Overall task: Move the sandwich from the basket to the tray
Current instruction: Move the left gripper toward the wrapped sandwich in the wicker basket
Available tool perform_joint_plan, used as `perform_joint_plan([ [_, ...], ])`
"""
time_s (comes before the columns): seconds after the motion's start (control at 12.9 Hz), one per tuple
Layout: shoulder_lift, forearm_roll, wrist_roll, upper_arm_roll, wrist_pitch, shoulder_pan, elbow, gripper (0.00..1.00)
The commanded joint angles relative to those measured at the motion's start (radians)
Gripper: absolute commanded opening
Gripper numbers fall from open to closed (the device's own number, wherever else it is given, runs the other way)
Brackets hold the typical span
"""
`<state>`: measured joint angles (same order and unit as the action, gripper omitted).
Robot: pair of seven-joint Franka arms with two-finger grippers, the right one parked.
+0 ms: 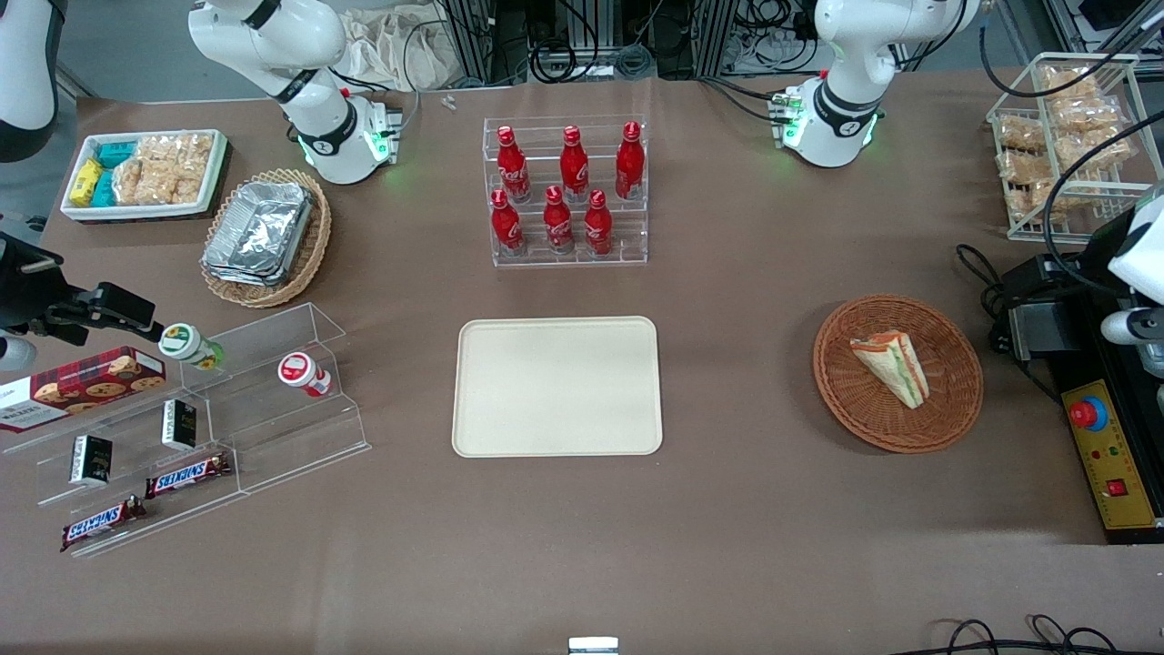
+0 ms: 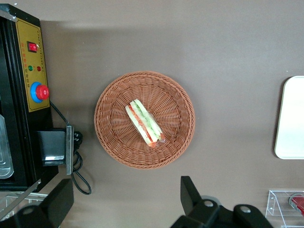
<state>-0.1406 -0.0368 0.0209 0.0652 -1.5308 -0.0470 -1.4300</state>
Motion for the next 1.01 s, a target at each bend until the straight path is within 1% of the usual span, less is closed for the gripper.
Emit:
perform_joint_plan([
  [0.0, -0.017, 0.011, 0.010, 0.005, 0.029, -0.002, 0.037, 1.00],
  [0.23, -0.017, 0.000, 0.014, 0.007, 0.034, 0.001, 0.033, 1.00],
  [0.39, -0.004, -0.009, 0.027, 0.007, 0.047, 0.004, -0.022, 1.00],
  [0.47, 0.018, -0.008, 0.031, 0.004, 0.029, 0.001, -0.070, 1.00],
  [0.54, 0.048, -0.006, 0.031, 0.004, -0.024, -0.002, -0.142, 1.00],
  [0.7, 0.139, -0.002, 0.053, 0.002, -0.188, -0.005, -0.348, 1.00],
  [0.78, 0.163, -0.002, 0.068, 0.002, -0.257, -0.005, -0.431, 1.00],
  [0.93, 0.156, -0.002, 0.092, 0.002, -0.343, -0.005, -0.519, 1.00],
])
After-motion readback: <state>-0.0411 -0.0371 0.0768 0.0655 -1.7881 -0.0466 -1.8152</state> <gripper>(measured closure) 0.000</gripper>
